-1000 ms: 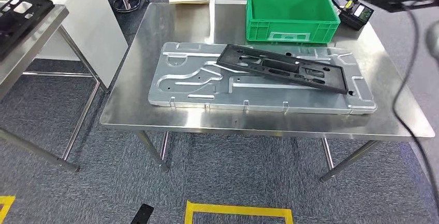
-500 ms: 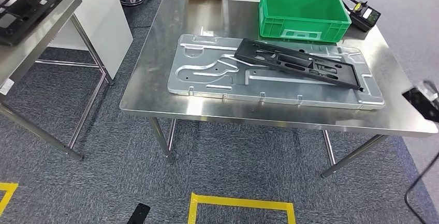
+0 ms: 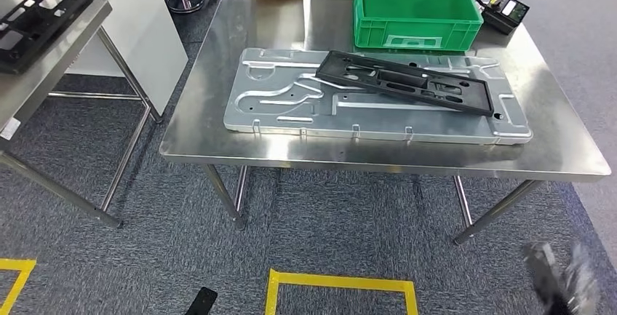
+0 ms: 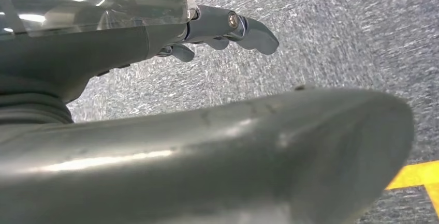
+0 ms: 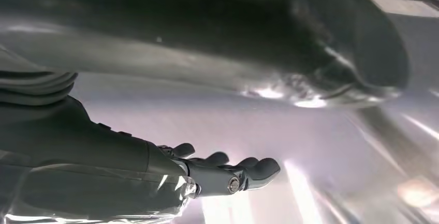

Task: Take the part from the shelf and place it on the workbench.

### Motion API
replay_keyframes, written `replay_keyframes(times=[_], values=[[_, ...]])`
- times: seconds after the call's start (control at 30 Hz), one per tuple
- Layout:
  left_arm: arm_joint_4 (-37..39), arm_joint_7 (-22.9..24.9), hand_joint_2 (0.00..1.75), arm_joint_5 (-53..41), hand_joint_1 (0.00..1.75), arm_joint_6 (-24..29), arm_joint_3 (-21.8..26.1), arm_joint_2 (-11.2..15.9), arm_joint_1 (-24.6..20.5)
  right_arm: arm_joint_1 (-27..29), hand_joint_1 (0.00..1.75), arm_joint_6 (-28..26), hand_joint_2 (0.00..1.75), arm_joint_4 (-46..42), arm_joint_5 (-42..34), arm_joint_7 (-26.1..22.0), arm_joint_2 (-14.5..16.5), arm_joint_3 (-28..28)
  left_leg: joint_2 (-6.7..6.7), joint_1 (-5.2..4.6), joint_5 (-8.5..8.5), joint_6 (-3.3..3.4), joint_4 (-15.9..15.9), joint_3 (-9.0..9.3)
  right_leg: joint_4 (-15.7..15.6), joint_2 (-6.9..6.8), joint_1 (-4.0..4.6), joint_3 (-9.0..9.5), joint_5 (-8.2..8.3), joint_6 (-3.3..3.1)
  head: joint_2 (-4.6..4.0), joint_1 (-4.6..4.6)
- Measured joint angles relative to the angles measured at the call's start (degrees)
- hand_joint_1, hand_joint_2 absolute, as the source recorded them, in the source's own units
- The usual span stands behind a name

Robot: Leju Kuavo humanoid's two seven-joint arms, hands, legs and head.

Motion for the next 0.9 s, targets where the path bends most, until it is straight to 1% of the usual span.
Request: replay_keyframes(times=[0.03, 0.07, 0.1, 0.13, 0.17, 0.2, 0.27, 0.3, 0.33, 0.37, 0.4, 0.43, 0.47, 0.5, 0.53, 0.57, 0.6, 0.63, 0.67, 0.7, 0.73, 0.77, 0.8, 0.83, 0.87, 0.9], values=[[0.0, -0.02, 0.0, -0.21, 0.0, 0.0, 0.0, 0.0, 0.05, 0.43, 0.0, 0.5, 0.0, 2.65, -0.22, 1.55, 1.53, -0.86, 0.02, 0.11, 1.06, -0.16, -1.08, 0.71, 0.17, 0.03, -0.08, -0.1, -0.02, 0.03, 0.0, 0.0], [0.0, -0.02, 0.0, -0.43, 0.0, 0.01, 0.0, 0.0, 0.06, 0.8, 0.0, 0.96, 0.0, 4.9, -0.43, 3.2, 2.88, -1.58, 0.04, 0.23, 2.95, -0.25, -4.34, 2.48, 0.37, 0.11, -0.18, -0.16, -0.06, 0.09, 0.0, -0.01], [0.0, -0.01, 0.0, -0.69, 0.0, 0.03, 0.0, 0.0, 0.03, 1.14, 0.0, 1.46, 0.0, 6.99, -0.62, 5.1, 4.19, -2.27, 0.03, 0.33, 4.76, -0.24, -8.7, 4.72, 0.55, 0.2, -0.26, -0.21, -0.13, 0.21, 0.0, 0.0], [0.0, 0.04, 0.0, -0.93, 0.0, 0.05, 0.0, 0.0, -0.01, 1.43, 0.0, 1.99, 0.0, 8.75, -0.69, 7.04, 5.32, -2.89, 0.01, 0.29, 6.1, -0.1, -12.51, 6.64, 0.77, 0.31, -0.23, -0.29, -0.19, 0.39, 0.0, 0.01], [0.0, 0.13, 0.0, -1.21, 0.0, 0.08, 0.0, 0.0, -0.05, 1.72, 0.0, 2.59, 0.0, 10.36, -0.57, 9.15, 6.41, -3.4, -0.01, 0.24, 6.8, 0.12, -15.03, 7.9, 0.92, 0.41, -0.17, -0.39, -0.18, 0.63, 0.0, 0.0], [0.0, 0.26, 0.0, -1.44, 0.0, 0.09, 0.0, 0.0, -0.06, 2.06, 0.0, 3.25, 0.0, 11.87, -0.35, 11.3, 7.43, -3.83, -0.02, 0.12, 6.91, 0.4, -16.14, 8.41, 1.0, 0.48, -0.1, -0.5, -0.12, 0.91, 0.0, 0.01], [0.0, 0.62, 0.0, -1.69, 0.0, 0.12, 0.03, 0.03, -0.03, 2.77, 0.0, 4.64, 0.0, 14.26, 0.05, 14.86, 9.14, -4.45, 0.01, 0.02, 7.17, 1.1, -16.34, 8.38, 0.94, 0.57, -0.09, -0.62, 0.11, 1.55, 0.0, 0.01], [0.0, 0.81, 0.0, -1.73, 0.0, 0.09, 0.05, 0.04, -0.04, 3.1, 0.0, 5.32, 0.0, 15.22, 0.1, 16.25, 9.87, -4.74, 0.09, 0.08, 7.46, 1.55, -16.61, 8.39, 1.19, 0.57, -0.19, -0.73, -0.17, 1.83, 0.0, 0.02], [0.0, 1.01, 0.0, -1.77, 0.0, 0.04, 0.07, 0.06, -0.09, 3.34, 0.0, 5.99, 0.0, 16.08, 0.04, 17.44, 10.49, -5.07, 0.19, 0.17, 7.78, 2.03, -16.92, 8.37, 2.23, 0.59, -0.27, -1.18, -1.08, 2.06, 0.0, 0.02], [0.0, 1.26, 0.0, -1.8, 0.0, -0.05, 0.08, 0.06, -0.15, 3.5, 0.0, 6.67, 0.0, 16.86, -0.09, 18.59, 11.04, -5.43, 0.32, 0.26, 8.12, 2.45, -17.2, 8.32, 4.38, 0.59, -0.32, -2.1, -2.66, 2.26, 0.0, 0.02], [0.0, 1.59, 0.0, -1.86, 0.0, -0.16, 0.09, 0.06, -0.19, 3.63, 0.0, 7.34, 0.0, 17.57, -0.24, 19.75, 11.52, -5.81, 0.47, 0.27, 8.38, 2.7, -17.25, 8.17, 7.72, 0.58, -0.37, -3.51, -4.84, 2.4, 0.0, 0.02], [0.0, 1.95, 0.0, -1.96, 0.0, -0.27, 0.09, 0.07, -0.2, 3.78, 0.0, 8.01, 0.0, 18.19, -0.32, 20.96, 11.93, -6.19, 0.57, 0.24, 8.56, 2.79, -17.16, 7.9, 11.67, 0.58, -0.37, -5.14, -7.05, 2.54, 0.0, 0.01], [0.0, 2.3, 0.0, -2.07, 0.0, -0.4, 0.1, 0.07, -0.19, 3.99, 0.0, 8.63, 0.0, 18.73, -0.22, 22.23, 12.34, -6.46, 0.66, 0.21, 8.69, 2.79, -16.97, 7.59, 15.04, 0.58, -0.38, -6.47, -8.6, 2.67, 0.0, 0.01], [0.0, 2.59, 0.0, -2.18, 0.0, -0.52, 0.11, 0.08, -0.17, 4.26, 0.0, 9.12, 0.0, 19.23, 0.04, 23.44, 12.76, -6.62, 0.71, 0.19, 8.78, 2.76, -16.73, 7.25, 16.83, 0.57, -0.41, -6.98, -9.14, 2.75, 0.0, 0.01], [0.0, 2.8, 0.0, -2.28, 0.0, -0.61, 0.13, 0.08, -0.17, 4.52, 0.0, 9.44, 0.0, 19.62, 0.38, 24.5, 13.12, -6.68, 0.71, 0.19, 8.83, 2.71, -16.43, 6.9, 16.29, 0.57, -0.44, -6.34, -8.5, 2.75, 0.0, 0.01], [0.0, 2.92, 0.0, -2.33, 0.0, -0.69, 0.15, 0.07, -0.19, 4.72, 0.0, 9.61, 0.0, 19.96, 0.78, 25.35, 13.47, -6.69, 0.71, 0.2, 8.86, 2.63, -16.13, 6.6, 13.52, 0.56, -0.48, -4.58, -6.97, 2.68, 0.0, 0.01], [0.0, 2.98, 0.0, -2.38, 0.0, -0.77, 0.16, 0.07, -0.22, 4.82, 0.0, 9.7, 0.0, 20.23, 1.15, 26.02, 13.74, -6.69, 0.71, 0.21, 8.88, 2.49, -15.82, 6.34, 9.38, 0.56, -0.5, -2.15, -5.32, 2.55, 0.0, 0.01], [0.0, 3.02, 0.0, -2.43, 0.0, -0.81, 0.19, 0.06, -0.28, 4.82, 0.0, 9.79, 0.0, 20.42, 1.54, 26.59, 13.97, -6.69, 0.71, 0.12, 8.9, 2.26, -15.53, 6.09, 5.77, 0.57, -0.37, -0.15, -4.02, 2.36, 0.0, 0.01], [0.0, 3.03, 0.0, -2.52, 0.0, -0.85, 0.2, 0.06, -0.35, 4.81, 0.0, 9.88, 0.0, 20.58, 1.94, 27.1, 14.23, -6.69, 0.7, 0.04, 8.97, 1.94, -15.32, 5.88, 3.24, 0.61, -0.22, 1.16, -3.22, 2.1, 0.0, 0.01], [0.0, 3.05, 0.0, -2.63, 0.0, -0.9, 0.21, 0.07, -0.43, 4.81, 0.0, 9.99, 0.0, 20.72, 2.28, 27.56, 14.46, -6.69, 0.7, -0.03, 9.09, 1.58, -15.19, 5.7, 2.06, 0.65, -0.04, 1.61, -2.9, 1.81, 0.0, 0.01], [0.0, 3.07, 0.0, -2.73, 0.0, -0.92, 0.22, 0.06, -0.48, 4.84, 0.0, 10.11, 0.0, 20.85, 2.53, 27.95, 14.73, -6.69, 0.69, -0.09, 9.29, 1.16, -15.19, 5.58, 2.05, 0.7, 0.16, 1.4, -2.69, 1.48, 0.0, 0.0], [0.0, 3.08, 0.0, -2.82, 0.0, -0.96, 0.22, 0.05, -0.48, 4.92, 0.0, 10.2, 0.0, 20.98, 2.71, 28.24, 15.01, -6.69, 0.68, -0.07, 9.57, 0.74, -15.24, 5.46, 1.93, 0.7, 0.15, 1.14, -2.36, 1.06, 0.0, 0.0], [0.0, 3.1, 0.0, -2.9, 0.0, -0.99, 0.22, 0.05, -0.46, 4.94, 0.0, 10.27, 0.0, 21.1, 2.81, 28.46, 15.31, -6.69, 0.64, 0.01, 9.45, 0.36, -15.08, 5.24, 1.79, 0.61, 0.08, 0.86, -1.92, 0.61, 0.0, -0.01], [0.0, 3.14, 0.0, -2.96, 0.0, -1.01, 0.22, 0.05, -0.43, 4.95, 0.0, 10.33, 0.0, 21.2, 2.93, 28.61, 15.59, -6.69, 0.59, 0.05, 8.55, 0.01, -14.36, 4.79, 1.6, 0.53, -0.02, 0.47, -1.42, 0.11, 0.0, -0.01], [0.0, 3.19, 0.0, -3.06, 0.0, -1.02, 0.22, 0.06, -0.42, 4.95, 0.0, 10.36, 0.0, 21.27, 3.11, 28.7, 15.88, -6.69, 0.55, 0.11, 6.73, -0.26, -12.55, 4.03, 1.4, 0.44, -0.12, -0.05, -0.86, -0.34, 0.0, -0.01], [0.0, 3.24, 0.0, -3.18, 0.0, -1.03, 0.22, 0.07, -0.44, 4.93, 0.0, 10.39, 0.0, 21.33, 3.28, 28.73, 16.12, -6.69, 0.52, 0.2, 4.14, -0.46, -9.62, 3.0, 1.34, 0.35, -0.1, -0.64, -0.35, -0.67, 0.0, -0.01]])
